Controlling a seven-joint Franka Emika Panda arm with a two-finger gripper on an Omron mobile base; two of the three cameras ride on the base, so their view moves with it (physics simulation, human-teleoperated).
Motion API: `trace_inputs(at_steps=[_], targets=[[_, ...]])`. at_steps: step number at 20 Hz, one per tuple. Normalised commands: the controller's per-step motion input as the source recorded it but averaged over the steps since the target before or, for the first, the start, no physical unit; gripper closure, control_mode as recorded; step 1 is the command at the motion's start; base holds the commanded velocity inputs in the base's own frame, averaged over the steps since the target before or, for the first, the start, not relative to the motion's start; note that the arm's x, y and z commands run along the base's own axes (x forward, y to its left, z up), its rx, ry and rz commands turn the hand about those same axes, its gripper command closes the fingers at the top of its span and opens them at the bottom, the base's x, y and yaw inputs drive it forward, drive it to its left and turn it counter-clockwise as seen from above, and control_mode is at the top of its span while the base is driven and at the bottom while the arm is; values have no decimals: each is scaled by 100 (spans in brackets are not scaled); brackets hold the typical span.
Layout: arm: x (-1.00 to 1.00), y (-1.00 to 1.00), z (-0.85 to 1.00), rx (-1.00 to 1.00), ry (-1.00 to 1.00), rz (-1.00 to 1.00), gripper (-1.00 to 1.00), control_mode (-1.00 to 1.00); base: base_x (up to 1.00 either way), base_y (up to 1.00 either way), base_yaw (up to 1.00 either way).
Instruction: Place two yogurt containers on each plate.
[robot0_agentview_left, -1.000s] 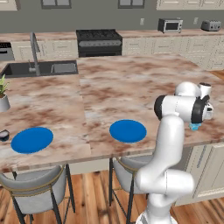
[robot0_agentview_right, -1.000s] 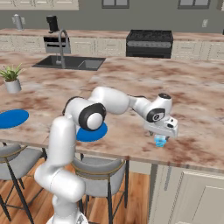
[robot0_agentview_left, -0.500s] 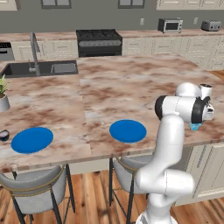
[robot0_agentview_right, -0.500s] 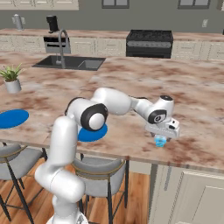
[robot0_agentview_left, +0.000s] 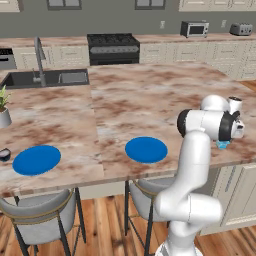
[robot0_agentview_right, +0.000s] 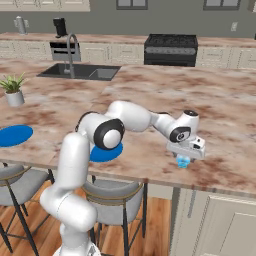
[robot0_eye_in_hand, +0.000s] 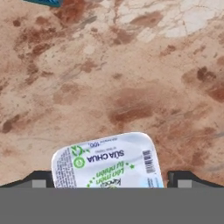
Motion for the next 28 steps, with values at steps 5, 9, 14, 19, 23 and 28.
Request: trace_inputs(at_steps=[5, 9, 14, 19, 23, 28], targets=[[0, 0, -13, 0, 0, 0, -100, -100, 0, 0, 0], [0, 0, -12, 0, 0, 0, -100, -100, 0, 0, 0], [0, 0, -12, 0, 0, 0, 100, -100, 0, 0, 0], [-5, 0, 1, 0, 0, -1, 100, -100, 0, 0, 0], [-28, 26, 38, -1, 0, -12, 100, -100, 0, 0, 0], [-24, 81, 59, -18, 3, -13, 100, -100, 0, 0, 0]])
